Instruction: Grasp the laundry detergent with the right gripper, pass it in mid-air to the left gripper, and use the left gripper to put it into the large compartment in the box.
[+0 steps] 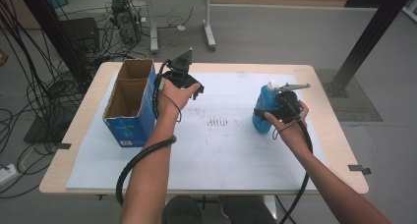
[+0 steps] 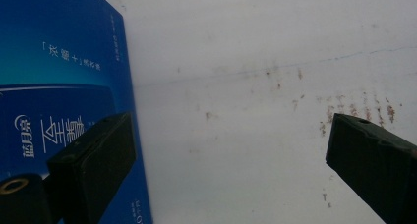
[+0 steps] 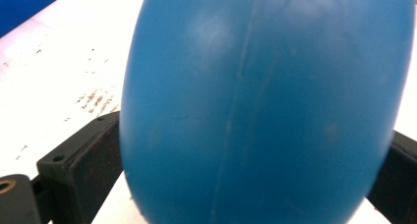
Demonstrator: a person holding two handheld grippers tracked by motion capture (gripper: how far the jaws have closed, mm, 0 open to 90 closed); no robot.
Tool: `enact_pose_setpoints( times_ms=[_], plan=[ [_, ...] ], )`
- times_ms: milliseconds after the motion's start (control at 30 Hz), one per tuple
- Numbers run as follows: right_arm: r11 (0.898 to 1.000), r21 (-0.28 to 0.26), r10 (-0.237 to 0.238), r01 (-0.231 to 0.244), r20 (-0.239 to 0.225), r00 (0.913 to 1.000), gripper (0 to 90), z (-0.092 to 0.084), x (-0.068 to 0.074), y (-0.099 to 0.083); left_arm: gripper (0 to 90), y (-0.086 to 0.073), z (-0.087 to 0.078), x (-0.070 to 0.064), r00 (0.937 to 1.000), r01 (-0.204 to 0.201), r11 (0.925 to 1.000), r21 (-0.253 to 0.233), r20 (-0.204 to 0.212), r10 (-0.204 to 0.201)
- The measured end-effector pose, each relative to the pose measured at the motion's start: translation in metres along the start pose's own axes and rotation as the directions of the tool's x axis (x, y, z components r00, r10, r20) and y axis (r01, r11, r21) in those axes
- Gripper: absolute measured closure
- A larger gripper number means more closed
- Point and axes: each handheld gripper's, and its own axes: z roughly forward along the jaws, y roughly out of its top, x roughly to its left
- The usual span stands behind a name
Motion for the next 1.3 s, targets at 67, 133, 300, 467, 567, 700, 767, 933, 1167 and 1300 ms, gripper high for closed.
enact_pose_setpoints(
  times_ms=[67, 133, 300, 467, 567, 700, 767, 933, 1167, 1300],
  plan=[
    [1.000, -0.001, 0.000, 0.000, 0.001, 1.0000, 2.6, -0.0001, 0.0001, 0.0000, 5.4, -0.0001, 0.0001, 0.0001, 1.0000, 0.004, 1.0000, -0.004, 0.000, -0.004],
    [1.000, 0.000, 0.000, 0.000, 0.001, 1.0000, 2.7, -0.0001, 0.0001, 0.0000, 5.4, -0.0001, 0.0000, 0.0002, 1.0000, 0.005, 1.0000, -0.005, -0.001, -0.005],
    [1.000, 0.003, 0.002, -0.002, 0.004, 1.0000, 2.8, -0.0001, -0.0001, -0.0003, 5.4, -0.0007, 0.0006, -0.0005, 1.0000, -0.003, 1.0000, 0.001, 0.001, 0.003],
    [1.000, 0.000, 0.001, -0.001, 0.006, 1.0000, 3.1, -0.0005, 0.0000, -0.0003, 5.4, -0.0007, 0.0006, -0.0008, 1.0000, -0.003, 1.0000, 0.000, 0.001, 0.003],
    [1.000, 0.000, 0.003, -0.003, 0.007, 1.0000, 3.1, -0.0006, -0.0001, -0.0005, 5.4, -0.0004, 0.0002, -0.0006, 1.0000, -0.002, 1.0000, -0.001, 0.001, 0.002],
    [1.000, -0.001, 0.005, -0.005, 0.008, 1.0000, 3.1, -0.0005, -0.0002, -0.0009, 5.4, -0.0001, -0.0004, -0.0004, 1.0000, -0.003, 1.0000, -0.002, 0.001, 0.003],
    [1.000, -0.002, 0.004, -0.004, 0.008, 1.0000, 3.1, -0.0004, 0.0000, -0.0011, 5.4, -0.0003, -0.0004, -0.0004, 1.0000, -0.005, 1.0000, -0.001, 0.002, 0.005],
    [1.000, -0.005, 0.004, -0.004, 0.008, 1.0000, 3.2, -0.0004, 0.0005, -0.0023, 5.4, -0.0007, 0.0005, -0.0007, 1.0000, -0.003, 1.0000, 0.001, 0.001, 0.003],
    [1.000, -0.008, 0.008, -0.008, 0.008, 0.9999, 3.5, -0.0003, -0.0001, -0.0033, 5.4, -0.0006, 0.0001, -0.0012, 1.0000, -0.006, 1.0000, 0.000, 0.002, 0.006],
    [1.000, -0.009, 0.006, -0.006, 0.009, 0.9999, 3.9, -0.0005, 0.0005, -0.0032, 5.4, -0.0007, 0.0006, -0.0015, 1.0000, -0.006, 1.0000, 0.002, 0.001, 0.006]
  ],
)
